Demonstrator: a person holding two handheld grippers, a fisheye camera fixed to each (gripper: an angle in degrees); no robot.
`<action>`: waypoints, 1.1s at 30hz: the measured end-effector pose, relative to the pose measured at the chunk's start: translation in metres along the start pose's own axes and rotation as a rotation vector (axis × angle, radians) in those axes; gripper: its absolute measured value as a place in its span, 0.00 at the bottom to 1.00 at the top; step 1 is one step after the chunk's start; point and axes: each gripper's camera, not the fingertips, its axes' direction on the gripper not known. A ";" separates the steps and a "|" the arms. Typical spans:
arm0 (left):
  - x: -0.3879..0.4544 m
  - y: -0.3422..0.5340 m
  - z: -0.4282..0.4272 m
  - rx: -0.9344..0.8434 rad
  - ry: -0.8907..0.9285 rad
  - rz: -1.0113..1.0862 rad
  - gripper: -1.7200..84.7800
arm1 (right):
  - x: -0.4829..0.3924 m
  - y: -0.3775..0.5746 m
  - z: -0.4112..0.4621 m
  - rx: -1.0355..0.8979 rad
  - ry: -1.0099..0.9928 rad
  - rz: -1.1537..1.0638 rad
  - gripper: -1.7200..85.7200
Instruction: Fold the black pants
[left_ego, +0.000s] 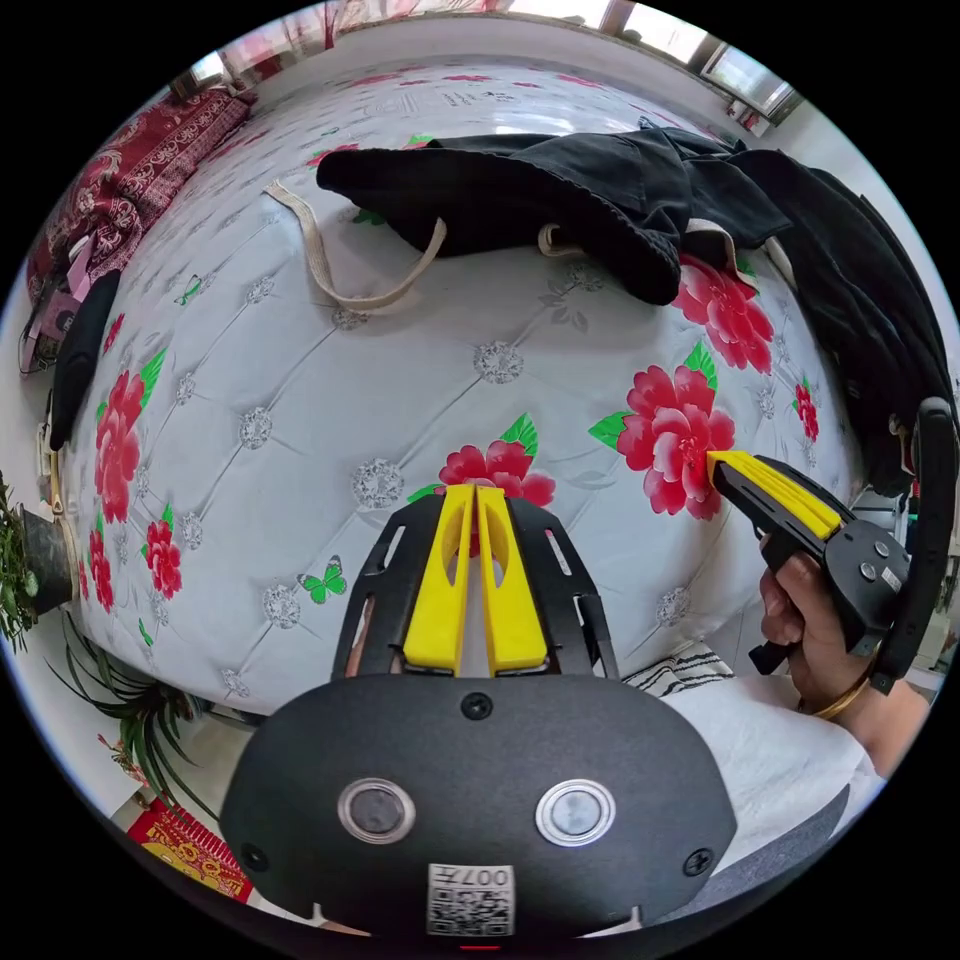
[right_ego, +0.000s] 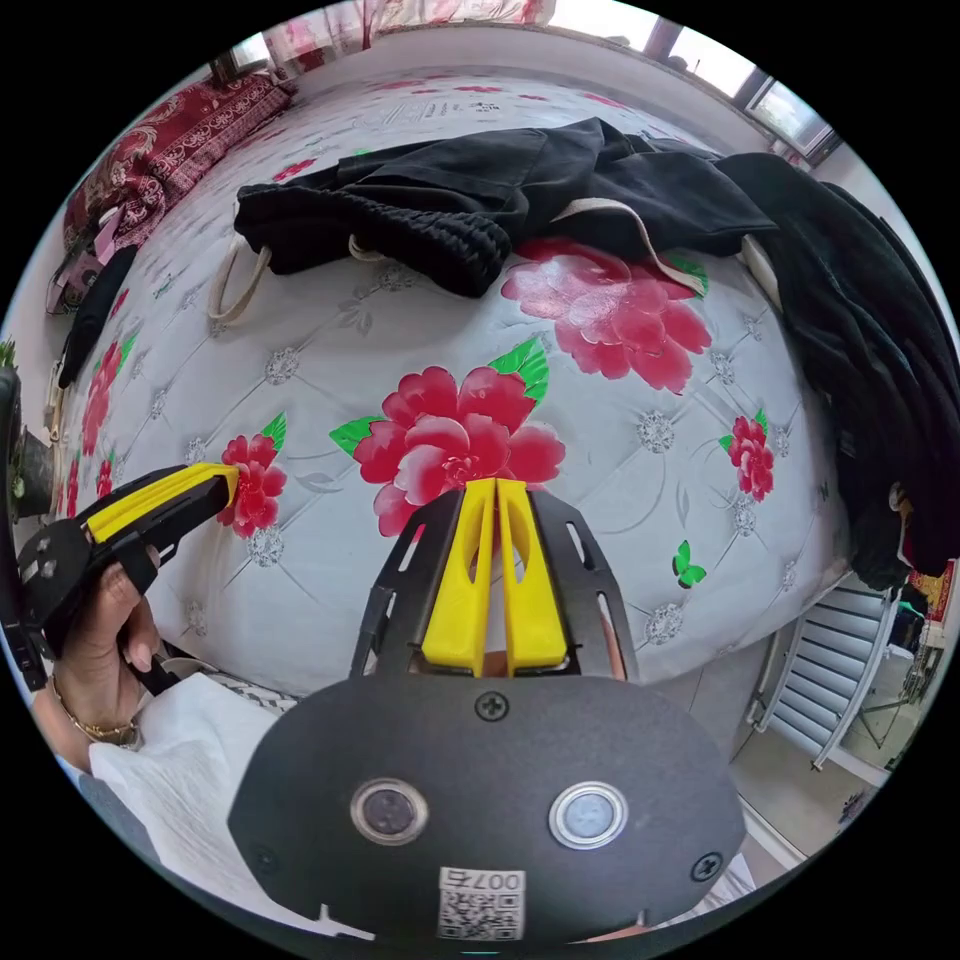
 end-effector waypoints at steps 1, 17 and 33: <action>0.000 0.000 0.000 -0.001 0.000 -0.001 0.01 | -0.001 0.001 -0.001 0.001 -0.001 0.000 0.02; 0.005 0.003 0.001 0.005 -0.017 0.008 0.01 | -0.015 0.016 -0.016 0.003 -0.014 -0.007 0.02; 0.012 0.007 0.003 0.010 -0.039 0.012 0.01 | -0.016 0.020 -0.023 0.013 -0.020 -0.030 0.02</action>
